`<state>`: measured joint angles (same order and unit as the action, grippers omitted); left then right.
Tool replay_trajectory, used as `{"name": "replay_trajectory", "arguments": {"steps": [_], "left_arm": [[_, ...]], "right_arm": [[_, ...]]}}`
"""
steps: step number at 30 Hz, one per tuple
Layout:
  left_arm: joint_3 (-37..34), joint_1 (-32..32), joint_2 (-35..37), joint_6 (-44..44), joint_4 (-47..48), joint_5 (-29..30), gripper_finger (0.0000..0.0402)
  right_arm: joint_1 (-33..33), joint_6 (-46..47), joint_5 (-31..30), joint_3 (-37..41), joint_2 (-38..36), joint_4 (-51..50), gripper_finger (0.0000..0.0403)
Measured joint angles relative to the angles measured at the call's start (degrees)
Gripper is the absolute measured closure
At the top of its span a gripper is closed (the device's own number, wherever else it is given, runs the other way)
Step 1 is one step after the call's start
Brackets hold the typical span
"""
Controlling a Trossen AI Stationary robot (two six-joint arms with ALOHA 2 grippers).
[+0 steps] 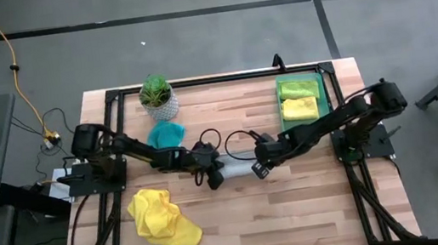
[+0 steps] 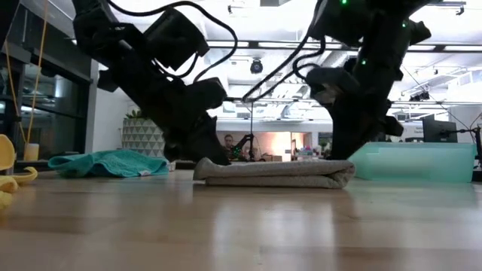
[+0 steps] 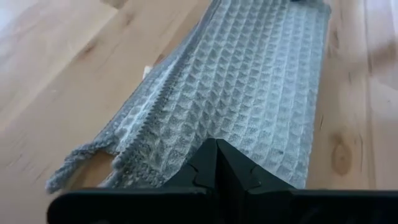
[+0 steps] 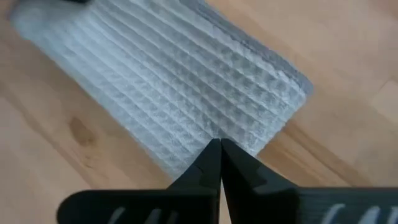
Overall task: Fold microfiber towels
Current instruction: Fold the gray microfiber cloth, then put the folded gray microfiber cloth into the green bin
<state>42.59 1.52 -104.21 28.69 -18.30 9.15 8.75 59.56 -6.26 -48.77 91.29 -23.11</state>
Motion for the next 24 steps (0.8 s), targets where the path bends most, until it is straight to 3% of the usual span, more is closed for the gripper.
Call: {"name": "replay_trajectory", "arguments": {"steps": [8,13,19,24], "left_arm": [[0.0,0.8,6.5,-3.2,5.5,-0.8,0.0401],[0.0,0.8,15.4,-7.0,11.7,-0.3,0.0401],[0.1,0.7,25.0,-5.4,21.6,2.2,0.0401],[0.0,-0.2,30.2,-4.9,27.4,2.5,0.0401]], "right_arm": [[0.3,-2.9,-4.2,-2.0,-9.2,-9.8,0.0402],[0.3,0.1,-1.0,-1.4,-14.4,-16.8,0.0388],[0.4,8.1,5.0,6.7,-20.9,-10.5,0.0292],[1.5,18.8,4.4,16.7,-23.6,10.3,0.0188]]}}
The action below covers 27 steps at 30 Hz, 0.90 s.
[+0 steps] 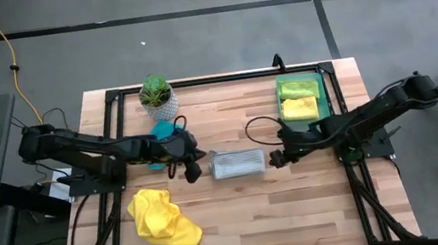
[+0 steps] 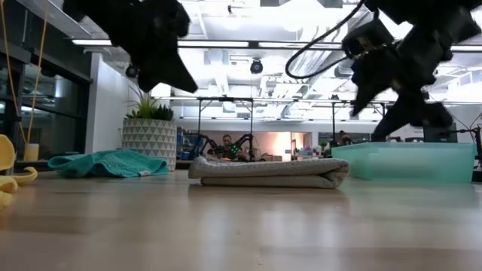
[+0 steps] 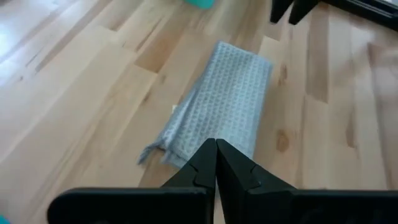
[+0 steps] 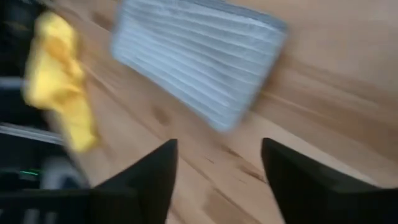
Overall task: Fold microfiber towels
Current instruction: Put the folded gray microfiber cloth into the green bin
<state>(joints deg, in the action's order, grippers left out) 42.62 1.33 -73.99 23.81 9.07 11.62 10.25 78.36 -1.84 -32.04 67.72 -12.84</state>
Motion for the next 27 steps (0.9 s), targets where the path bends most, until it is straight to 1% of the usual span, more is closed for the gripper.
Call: {"name": "replay_trajectory", "arguments": {"steps": [3,5,7,9,12,16,21,27], "left_arm": [[0.0,-0.6,1.2,0.7,1.1,0.3,0.0401],[0.0,-0.7,1.8,1.9,1.7,0.8,0.0401],[0.0,-0.7,1.9,3.4,1.3,1.2,0.0401],[0.0,-0.7,1.8,5.0,1.4,1.5,0.0401],[0.0,-0.7,1.8,6.1,1.3,1.7,0.0401],[0.0,-0.7,1.8,6.2,1.1,1.7,0.0401],[0.0,-0.7,1.8,6.6,0.9,1.7,0.0401],[0.0,-0.7,1.8,6.1,1.0,1.7,0.0401]], "right_arm": [[0.1,4.3,-1.6,4.8,1.4,12.0,0.0142],[-0.2,6.4,-3.1,6.8,2.9,14.6,0.0124],[-0.5,7.7,-5.4,7.1,4.8,14.7,0.0115],[-0.8,8.5,-6.4,7.1,6.6,15.0,0.0112],[-1.0,9.4,-6.5,7.1,10.4,18.2,0.0112],[-1.0,11.2,-6.0,7.0,15.6,23.8,0.0111],[-1.0,14.7,-7.4,6.8,20.3,31.1,0.0111],[-1.2,15.7,-8.0,4.5,23.0,31.3,0.0111]]}}
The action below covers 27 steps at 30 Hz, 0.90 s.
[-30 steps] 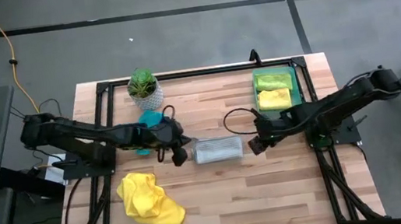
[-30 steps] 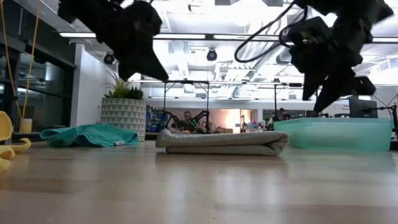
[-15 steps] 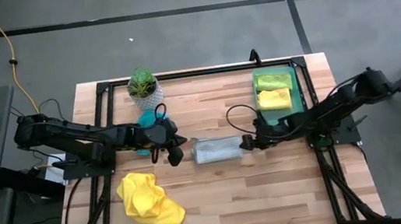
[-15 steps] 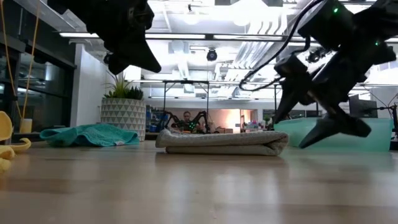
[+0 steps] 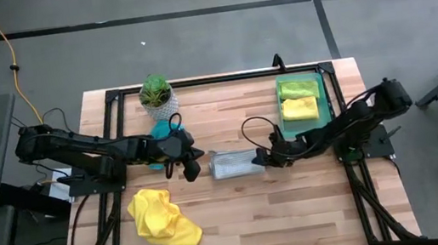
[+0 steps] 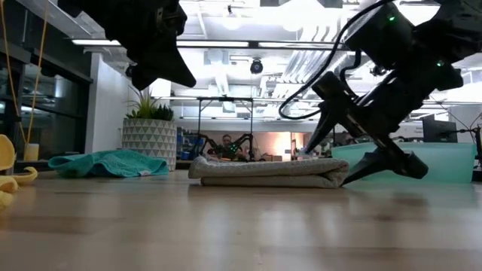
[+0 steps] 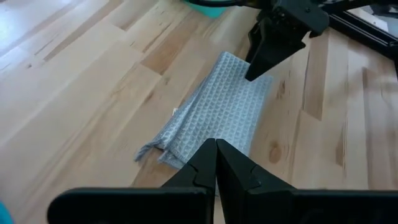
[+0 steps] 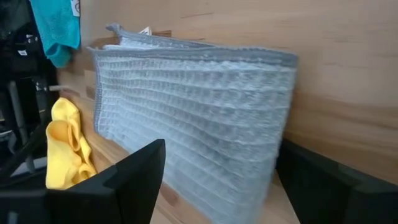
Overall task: Fold microfiber towels
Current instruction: Put the folded gray microfiber cloth into the green bin
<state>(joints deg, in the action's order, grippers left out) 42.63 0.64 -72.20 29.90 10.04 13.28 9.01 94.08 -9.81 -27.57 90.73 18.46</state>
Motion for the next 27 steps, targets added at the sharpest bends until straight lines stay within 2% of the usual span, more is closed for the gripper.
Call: {"name": "replay_trajectory", "arguments": {"steps": [9,13,17,23,27], "left_arm": [[0.0,0.0,0.0,-6.4,2.5,-3.7,0.0401],[0.0,0.0,0.0,-6.5,2.6,-4.1,0.0401],[0.0,0.0,0.4,-6.3,1.8,-4.1,0.0401],[0.0,0.1,5.8,-6.1,-3.4,-4.3,0.0401],[0.0,0.1,12.2,-6.1,-5.4,-3.5,0.0401]], "right_arm": [[-0.9,0.1,1.0,-1.9,2.7,0.0,0.0112],[-0.9,0.3,0.7,-2.0,2.8,-1.6,0.0132],[-0.8,0.9,-0.2,-2.0,2.8,-3.9,0.0198],[-0.7,-4.2,-0.5,-1.7,3.0,-5.1,0.0375],[-0.7,-6.2,-0.2,-1.7,1.7,-5.6,0.0385]]}}
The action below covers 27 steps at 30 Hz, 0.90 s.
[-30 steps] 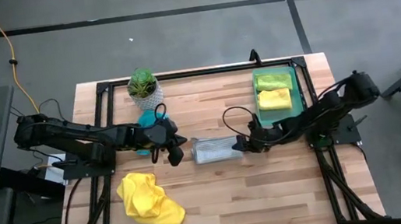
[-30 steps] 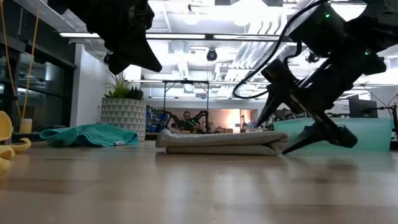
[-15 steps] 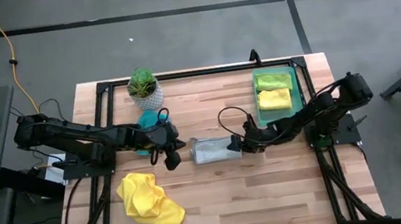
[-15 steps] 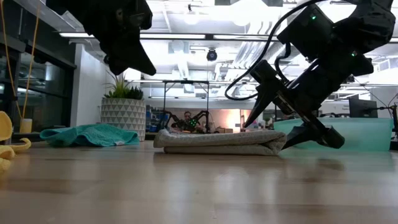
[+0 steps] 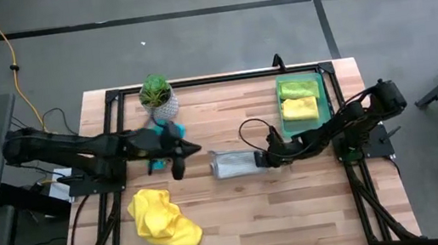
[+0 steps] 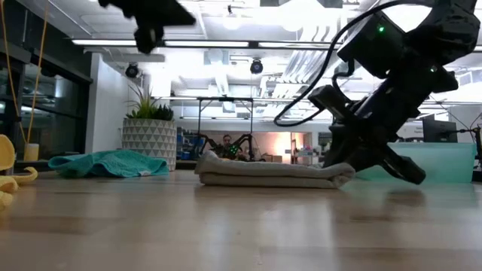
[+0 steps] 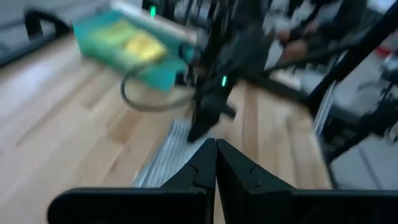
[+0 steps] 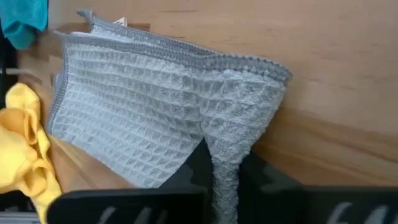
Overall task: Fold microfiber towels
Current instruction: Put the folded gray microfiber cloth into the green bin
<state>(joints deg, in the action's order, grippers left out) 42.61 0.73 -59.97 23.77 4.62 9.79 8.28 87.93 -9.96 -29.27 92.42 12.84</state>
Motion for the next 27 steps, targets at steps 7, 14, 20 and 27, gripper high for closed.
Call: {"name": "replay_trajectory", "arguments": {"steps": [7,14,20,27], "left_arm": [[0.0,0.0,11.2,-0.5,-0.4,6.9,0.0401],[0.0,0.0,17.3,-3.3,-0.2,12.0,0.0401],[0.0,0.0,17.7,-4.0,0.5,13.1,0.0401],[0.0,0.0,16.1,-3.3,0.6,13.1,0.0401]], "right_arm": [[0.0,-4.7,0.9,0.2,-7.3,-4.7,0.0399],[-1.6,-9.9,1.3,-2.2,-19.5,-19.5,0.0401],[-8.2,-22.5,1.8,-12.6,-24.9,-38.0,0.0402],[-20.5,-39.2,4.2,-25.4,-25.6,-54.1,0.0402]]}}
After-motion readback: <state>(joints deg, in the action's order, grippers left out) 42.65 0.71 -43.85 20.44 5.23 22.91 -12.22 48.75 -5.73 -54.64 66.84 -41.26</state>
